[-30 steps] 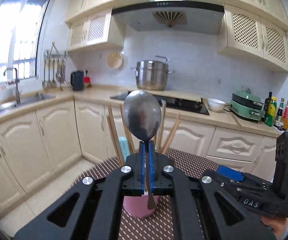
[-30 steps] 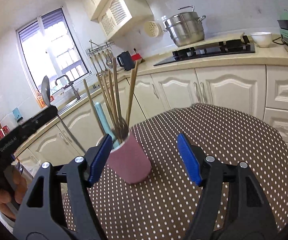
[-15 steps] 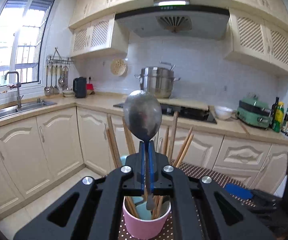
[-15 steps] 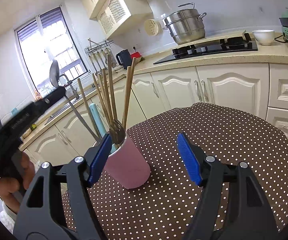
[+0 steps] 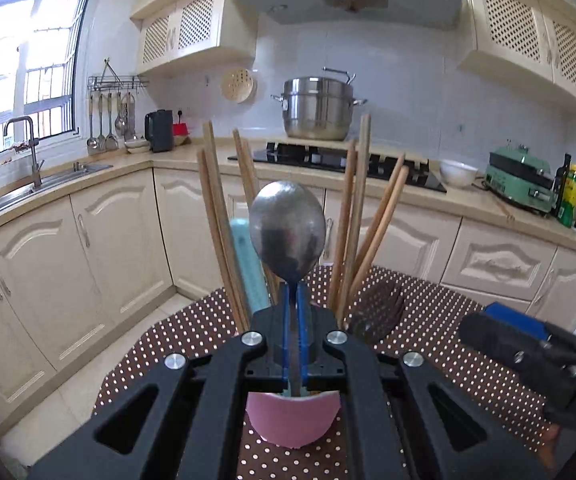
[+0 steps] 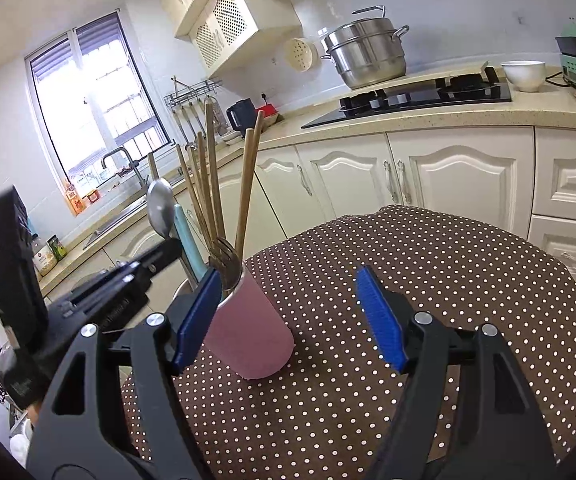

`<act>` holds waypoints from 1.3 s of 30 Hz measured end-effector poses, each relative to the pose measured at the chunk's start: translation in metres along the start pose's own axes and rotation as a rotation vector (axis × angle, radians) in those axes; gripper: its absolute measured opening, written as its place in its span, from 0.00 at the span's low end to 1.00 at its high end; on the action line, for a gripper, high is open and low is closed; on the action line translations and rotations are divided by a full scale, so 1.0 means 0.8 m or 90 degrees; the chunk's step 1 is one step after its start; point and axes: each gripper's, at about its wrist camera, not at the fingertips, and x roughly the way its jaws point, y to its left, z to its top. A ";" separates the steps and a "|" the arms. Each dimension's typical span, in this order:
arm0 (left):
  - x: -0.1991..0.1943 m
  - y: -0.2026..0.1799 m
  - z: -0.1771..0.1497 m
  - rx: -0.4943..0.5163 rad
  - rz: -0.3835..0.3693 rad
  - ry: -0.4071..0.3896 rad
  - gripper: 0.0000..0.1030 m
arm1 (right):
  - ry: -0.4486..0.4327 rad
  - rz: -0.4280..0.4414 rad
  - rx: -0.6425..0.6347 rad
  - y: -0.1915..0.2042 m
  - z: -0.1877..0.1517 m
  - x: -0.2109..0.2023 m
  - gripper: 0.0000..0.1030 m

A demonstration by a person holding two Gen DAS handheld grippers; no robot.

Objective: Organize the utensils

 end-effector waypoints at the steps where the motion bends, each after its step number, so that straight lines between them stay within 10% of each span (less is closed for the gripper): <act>1: 0.001 0.000 -0.002 0.001 -0.001 0.003 0.04 | 0.000 -0.002 0.000 0.000 -0.001 -0.001 0.68; 11: -0.001 -0.009 -0.016 0.011 -0.016 0.015 0.05 | -0.009 -0.016 0.004 0.000 0.001 -0.018 0.69; 15: -0.026 -0.014 -0.013 0.018 -0.014 -0.013 0.44 | -0.017 -0.020 -0.003 0.007 0.004 -0.030 0.69; 19: -0.051 -0.017 -0.005 0.015 -0.013 -0.030 0.57 | -0.028 -0.021 -0.005 0.014 0.005 -0.048 0.71; 39: -0.258 -0.007 -0.002 -0.006 0.020 -0.126 0.84 | -0.137 -0.074 -0.102 0.108 -0.025 -0.201 0.78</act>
